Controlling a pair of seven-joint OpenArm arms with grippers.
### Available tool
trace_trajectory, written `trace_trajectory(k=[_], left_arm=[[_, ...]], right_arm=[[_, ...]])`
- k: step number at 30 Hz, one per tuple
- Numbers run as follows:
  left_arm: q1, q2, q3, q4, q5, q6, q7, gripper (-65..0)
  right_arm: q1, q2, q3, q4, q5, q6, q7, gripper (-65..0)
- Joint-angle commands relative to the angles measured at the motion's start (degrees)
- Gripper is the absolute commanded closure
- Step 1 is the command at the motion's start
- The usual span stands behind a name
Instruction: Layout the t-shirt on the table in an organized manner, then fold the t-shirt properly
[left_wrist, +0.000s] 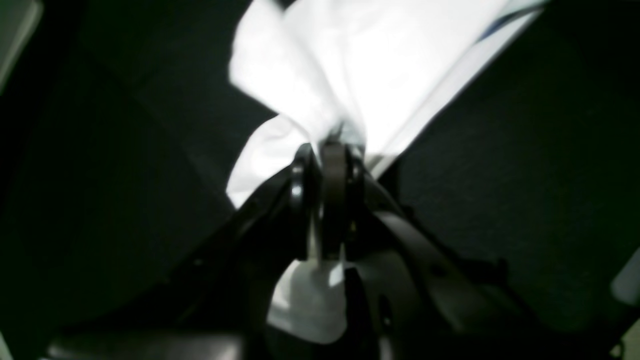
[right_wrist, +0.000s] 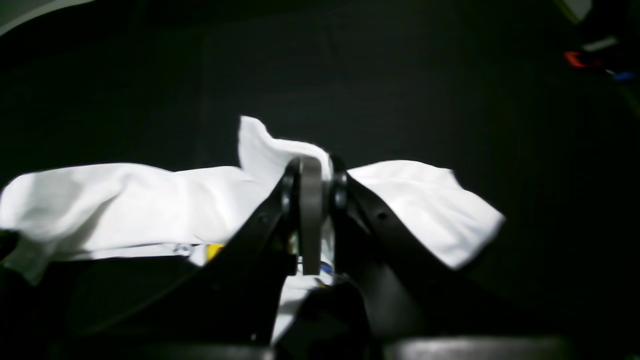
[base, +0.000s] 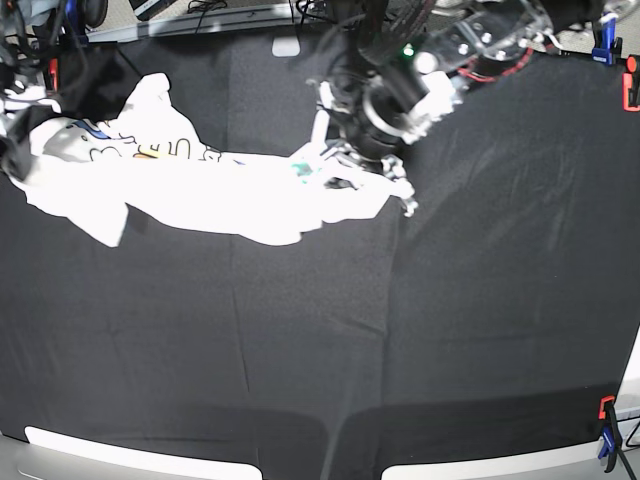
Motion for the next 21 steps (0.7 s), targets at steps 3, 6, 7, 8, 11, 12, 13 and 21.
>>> trace_trajectory(k=[3, 6, 7, 8, 11, 12, 13, 21], left_arm=[[-0.8, 1.1, -0.3, 1.0, -0.1, 0.0, 1.4, -18.3], [-0.8, 1.4, -0.3, 0.9, -0.2, 0.1, 2.0, -27.1], [-0.8, 1.4, -0.3, 0.9, -0.2, 0.1, 2.0, -27.1], [-0.8, 1.4, -0.3, 0.9, -0.2, 0.1, 1.8, -27.1], [-0.8, 1.4, -0.3, 0.9, -0.1, 0.1, 0.9, -27.1], [-0.9, 1.4, -0.3, 0.9, -0.1, 0.1, 0.5, -27.1], [-0.9, 1.4, -0.3, 0.9, -0.1, 0.2, 0.2, -27.1], [-1.1, 1.4, -0.3, 0.9, 2.8, 1.6, -3.7, -27.0]], right_arm=[[0.0, 0.7, -2.2, 0.7, 0.9, 0.2, 1.0, 0.0], [0.0, 0.7, -4.2, 0.7, -0.3, 0.2, 1.0, 0.0], [0.0, 0.7, -4.7, 0.7, -0.7, 0.2, 1.0, 0.0], [0.0, 0.7, -5.1, 0.7, -1.0, 0.2, 1.0, 0.0], [0.0, 0.6, -5.6, 0.7, -1.9, 0.2, 1.0, 0.0], [0.0, 0.7, -5.6, 0.7, -1.9, 0.2, 1.0, 0.0], [0.0, 0.7, -5.6, 0.7, -1.9, 0.2, 1.0, 0.0], [0.0, 0.7, -5.6, 0.7, -1.9, 0.2, 1.0, 0.0]])
